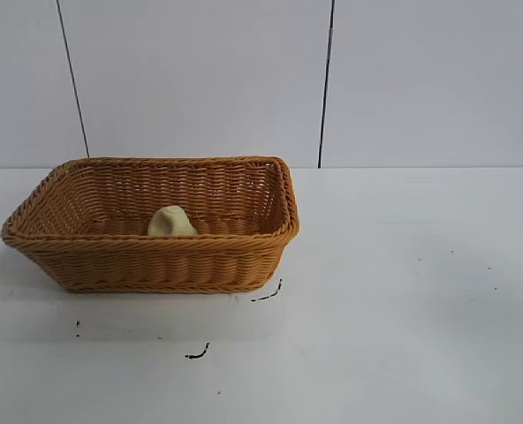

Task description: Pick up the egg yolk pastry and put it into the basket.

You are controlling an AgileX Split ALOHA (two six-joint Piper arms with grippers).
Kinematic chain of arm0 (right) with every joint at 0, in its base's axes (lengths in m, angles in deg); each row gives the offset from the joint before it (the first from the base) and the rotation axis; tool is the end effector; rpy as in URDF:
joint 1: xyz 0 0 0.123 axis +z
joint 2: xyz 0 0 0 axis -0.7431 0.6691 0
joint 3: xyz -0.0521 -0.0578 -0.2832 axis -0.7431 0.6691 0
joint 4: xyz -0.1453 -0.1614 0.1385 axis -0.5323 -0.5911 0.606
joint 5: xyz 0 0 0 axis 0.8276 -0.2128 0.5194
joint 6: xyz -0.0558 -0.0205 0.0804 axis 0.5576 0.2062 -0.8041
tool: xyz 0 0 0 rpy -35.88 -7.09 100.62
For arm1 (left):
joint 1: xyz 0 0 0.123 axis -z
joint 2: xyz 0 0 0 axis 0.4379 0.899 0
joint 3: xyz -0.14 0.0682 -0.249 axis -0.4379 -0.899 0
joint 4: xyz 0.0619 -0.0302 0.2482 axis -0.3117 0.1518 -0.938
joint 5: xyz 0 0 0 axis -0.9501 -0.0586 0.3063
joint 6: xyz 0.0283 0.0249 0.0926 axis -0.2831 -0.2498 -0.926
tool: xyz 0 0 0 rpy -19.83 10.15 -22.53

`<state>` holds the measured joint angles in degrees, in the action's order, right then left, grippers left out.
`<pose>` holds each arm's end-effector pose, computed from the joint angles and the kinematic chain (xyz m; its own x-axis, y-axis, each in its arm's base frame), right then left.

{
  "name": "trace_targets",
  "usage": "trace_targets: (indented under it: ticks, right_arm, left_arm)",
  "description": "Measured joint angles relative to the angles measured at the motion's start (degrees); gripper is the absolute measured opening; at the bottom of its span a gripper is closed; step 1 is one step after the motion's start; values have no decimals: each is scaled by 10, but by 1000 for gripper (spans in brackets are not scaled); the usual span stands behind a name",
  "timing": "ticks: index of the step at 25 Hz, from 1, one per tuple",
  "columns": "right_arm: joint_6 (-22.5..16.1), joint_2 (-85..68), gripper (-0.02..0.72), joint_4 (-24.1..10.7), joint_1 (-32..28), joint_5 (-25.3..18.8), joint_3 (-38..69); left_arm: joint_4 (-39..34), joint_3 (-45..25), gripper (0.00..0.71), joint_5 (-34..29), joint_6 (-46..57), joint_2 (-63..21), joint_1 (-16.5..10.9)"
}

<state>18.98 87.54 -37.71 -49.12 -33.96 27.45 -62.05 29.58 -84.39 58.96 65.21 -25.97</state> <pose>0.0164 0.0043 0.2750 -0.5186 0.0055 -0.8550 -0.0219 0.9996 0.0198 -0.0018 0.0000 0.2760 -0.4536 0.0809 -0.8875 0.0368 0.9967 0.0721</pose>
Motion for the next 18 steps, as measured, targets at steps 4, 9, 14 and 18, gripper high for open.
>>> trace_targets:
  ticks: [4,9,14,18]
  right_arm:
    - [0,-46,567,0,0,1,0]
    - [0,-56,561,0,0,1,0]
    - [0,-56,561,0,0,1,0]
    - [0,-56,561,0,0,1,0]
  left_arm:
    - [0,0,697,0,0,0,0]
    - [0,0,697,0,0,0,0]
    - [0,0,697,0,0,0,0]
    - [0,0,697,0,0,0,0]
